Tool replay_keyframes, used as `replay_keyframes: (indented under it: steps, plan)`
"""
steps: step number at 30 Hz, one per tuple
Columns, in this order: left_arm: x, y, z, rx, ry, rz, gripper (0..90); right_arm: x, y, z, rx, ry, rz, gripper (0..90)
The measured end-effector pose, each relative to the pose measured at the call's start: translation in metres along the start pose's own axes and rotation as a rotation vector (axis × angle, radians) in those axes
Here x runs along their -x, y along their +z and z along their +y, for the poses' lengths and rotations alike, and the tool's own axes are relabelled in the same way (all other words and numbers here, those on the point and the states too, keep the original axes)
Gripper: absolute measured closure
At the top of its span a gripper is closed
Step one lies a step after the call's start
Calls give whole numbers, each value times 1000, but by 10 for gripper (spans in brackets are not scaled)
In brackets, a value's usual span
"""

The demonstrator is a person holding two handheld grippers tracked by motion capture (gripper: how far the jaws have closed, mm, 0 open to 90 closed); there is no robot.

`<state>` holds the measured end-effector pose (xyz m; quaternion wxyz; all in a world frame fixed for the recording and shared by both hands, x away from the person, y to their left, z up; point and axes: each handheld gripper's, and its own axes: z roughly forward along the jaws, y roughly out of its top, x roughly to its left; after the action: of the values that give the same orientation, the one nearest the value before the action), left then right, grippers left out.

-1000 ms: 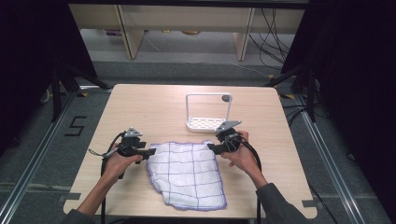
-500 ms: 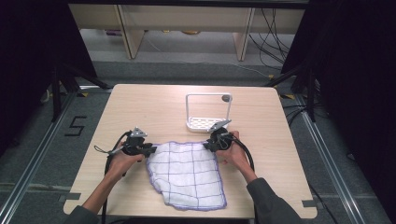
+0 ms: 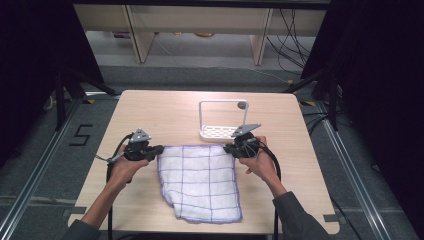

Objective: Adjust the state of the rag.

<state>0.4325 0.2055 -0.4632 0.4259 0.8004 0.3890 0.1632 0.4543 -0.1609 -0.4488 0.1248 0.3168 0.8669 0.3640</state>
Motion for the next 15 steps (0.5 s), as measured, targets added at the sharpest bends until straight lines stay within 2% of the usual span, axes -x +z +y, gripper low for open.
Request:
replay_keyframes:
  steps: [3,4,5,6,7,8,9,10,15]
  plan:
    - [5,-8,7,27,9,-18,861,1,-13,4,29,-35,8,839]
    - [8,-10,9,42,-4,-24,861,-1,-18,4,35,-23,5,840]
    - [9,-14,11,34,18,-28,862,-2,-21,5,50,-26,6,840]
    - [13,-16,13,51,8,-34,863,-3,-26,6,46,-34,9,840]
    - [14,-20,15,43,26,-46,863,-6,-28,6,71,-28,5,841]
    - [18,-22,17,52,22,-52,864,-8,-34,7,51,-22,8,841]
    - [20,-27,20,37,51,-51,864,-10,-39,8,60,-34,8,842]
    - [23,-29,22,53,49,-61,864,-12,-42,9,79,-51,4,842]
    - [31,-48,36,76,50,-98,864,-24,-67,15,94,-68,-4,843]
